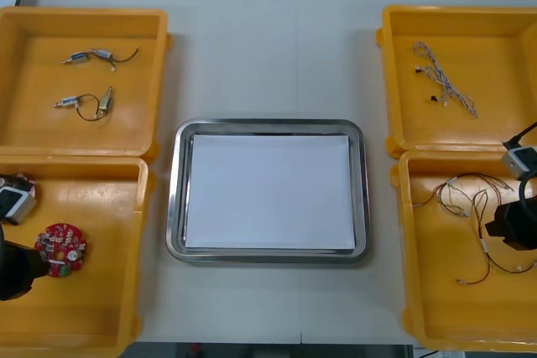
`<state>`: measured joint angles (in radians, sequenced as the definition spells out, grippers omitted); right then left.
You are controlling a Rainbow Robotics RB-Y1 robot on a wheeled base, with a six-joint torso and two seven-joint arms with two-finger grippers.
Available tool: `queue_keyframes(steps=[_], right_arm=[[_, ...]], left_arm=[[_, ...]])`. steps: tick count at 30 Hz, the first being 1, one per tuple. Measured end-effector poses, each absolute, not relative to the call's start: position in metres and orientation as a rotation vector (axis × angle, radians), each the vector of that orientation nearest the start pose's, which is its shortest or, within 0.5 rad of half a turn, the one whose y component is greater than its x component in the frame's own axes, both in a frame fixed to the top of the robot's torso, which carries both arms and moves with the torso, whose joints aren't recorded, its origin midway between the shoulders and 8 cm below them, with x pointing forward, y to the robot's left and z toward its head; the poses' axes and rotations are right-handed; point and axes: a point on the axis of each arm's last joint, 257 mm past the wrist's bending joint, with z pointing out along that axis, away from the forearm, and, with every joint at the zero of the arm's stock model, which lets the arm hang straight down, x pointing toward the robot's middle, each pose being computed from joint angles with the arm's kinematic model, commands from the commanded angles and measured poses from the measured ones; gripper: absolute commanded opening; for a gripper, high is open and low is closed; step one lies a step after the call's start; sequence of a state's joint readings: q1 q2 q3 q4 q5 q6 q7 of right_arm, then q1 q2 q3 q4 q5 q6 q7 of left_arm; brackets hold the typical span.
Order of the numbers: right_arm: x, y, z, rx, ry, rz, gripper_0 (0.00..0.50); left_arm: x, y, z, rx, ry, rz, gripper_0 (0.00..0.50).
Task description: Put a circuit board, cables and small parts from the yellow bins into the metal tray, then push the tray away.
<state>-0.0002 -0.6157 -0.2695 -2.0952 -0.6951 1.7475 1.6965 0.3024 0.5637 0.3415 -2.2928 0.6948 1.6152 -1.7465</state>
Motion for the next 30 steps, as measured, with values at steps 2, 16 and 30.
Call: queue_keyframes(steps=[2,16,30], right_arm=[[0.357,-0.375,-0.259,-0.382,2.720,-0.051,0.500],[0.349,-0.384,-0.278,-0.585,2.664,-0.109,0.500],[0.351,-0.394,-0.307,-0.533,2.684,-0.097,0.500]], left_arm=[[0.302,0.374,-0.280,0.331,2.662,0.064,0.500],[0.301,0.353,-0.304,0.363,2.603,0.041,0.500],[0.304,0.367,-0.313,0.302,2.578,0.079,0.500]])
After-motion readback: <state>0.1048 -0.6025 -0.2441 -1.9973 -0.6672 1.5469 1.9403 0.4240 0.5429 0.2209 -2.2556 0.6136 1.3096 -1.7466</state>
